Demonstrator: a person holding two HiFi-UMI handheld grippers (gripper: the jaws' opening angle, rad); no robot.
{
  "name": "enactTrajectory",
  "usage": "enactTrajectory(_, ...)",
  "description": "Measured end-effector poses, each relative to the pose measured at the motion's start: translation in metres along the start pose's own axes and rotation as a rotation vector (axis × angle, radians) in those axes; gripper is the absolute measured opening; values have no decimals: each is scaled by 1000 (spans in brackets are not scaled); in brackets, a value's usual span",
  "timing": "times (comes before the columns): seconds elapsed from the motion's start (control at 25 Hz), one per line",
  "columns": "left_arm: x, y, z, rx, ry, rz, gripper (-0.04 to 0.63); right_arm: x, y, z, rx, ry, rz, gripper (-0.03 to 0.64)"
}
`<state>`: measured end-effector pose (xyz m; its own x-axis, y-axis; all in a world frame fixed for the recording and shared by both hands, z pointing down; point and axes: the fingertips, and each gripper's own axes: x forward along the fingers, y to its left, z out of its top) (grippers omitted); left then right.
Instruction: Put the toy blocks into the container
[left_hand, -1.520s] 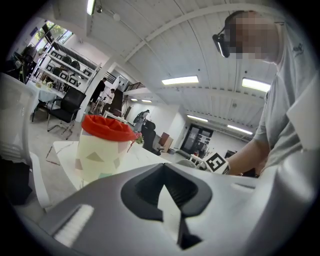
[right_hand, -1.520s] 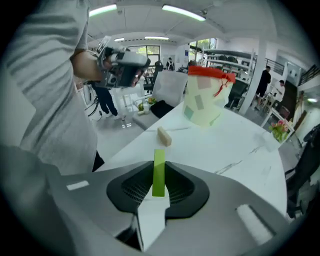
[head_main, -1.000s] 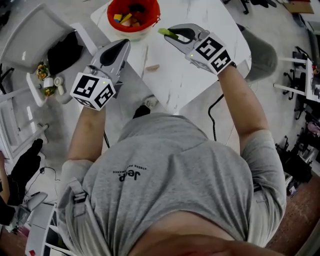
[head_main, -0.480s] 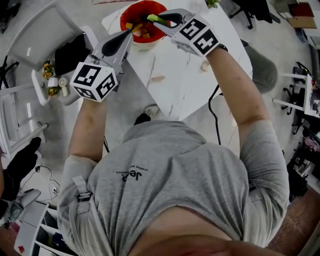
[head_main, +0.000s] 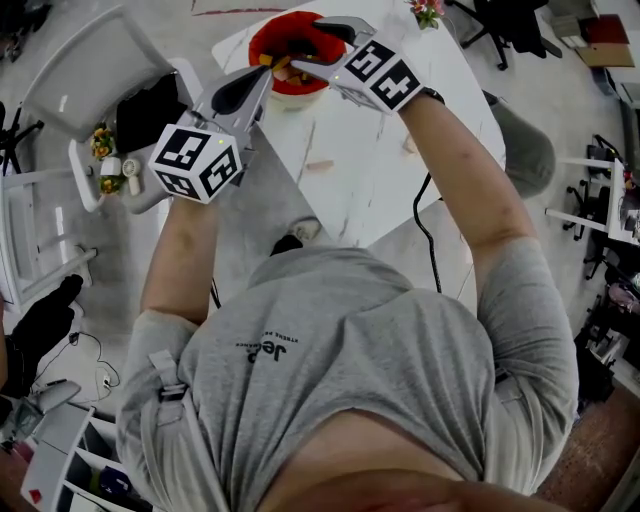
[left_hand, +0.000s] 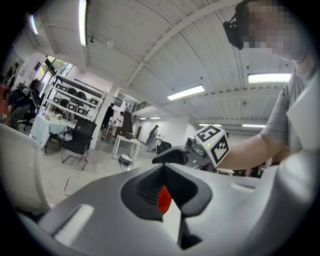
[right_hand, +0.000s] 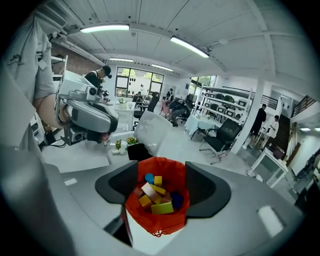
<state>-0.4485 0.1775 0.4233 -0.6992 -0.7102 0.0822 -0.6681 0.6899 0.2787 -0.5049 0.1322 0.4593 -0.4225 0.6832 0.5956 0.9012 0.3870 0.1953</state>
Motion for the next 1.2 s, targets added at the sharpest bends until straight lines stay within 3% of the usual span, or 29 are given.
enactTrajectory(0.36, 1, -14, 1, 3, -1, -35, 49, -34, 13, -2, 33, -40, -9, 272)
enactTrajectory(0.6, -2, -31, -12, -34, 6, -67, 48, -64, 39, -17, 71, -59, -7, 272)
enactTrajectory(0.88, -14, -45, -47, -64, 39, -79, 48, -68, 88, -65, 90, -10, 24, 272)
enactTrajectory(1.2, -29, -52, -100, -87, 112, -73, 48, -46, 141, -126, 103, 86, 121, 270)
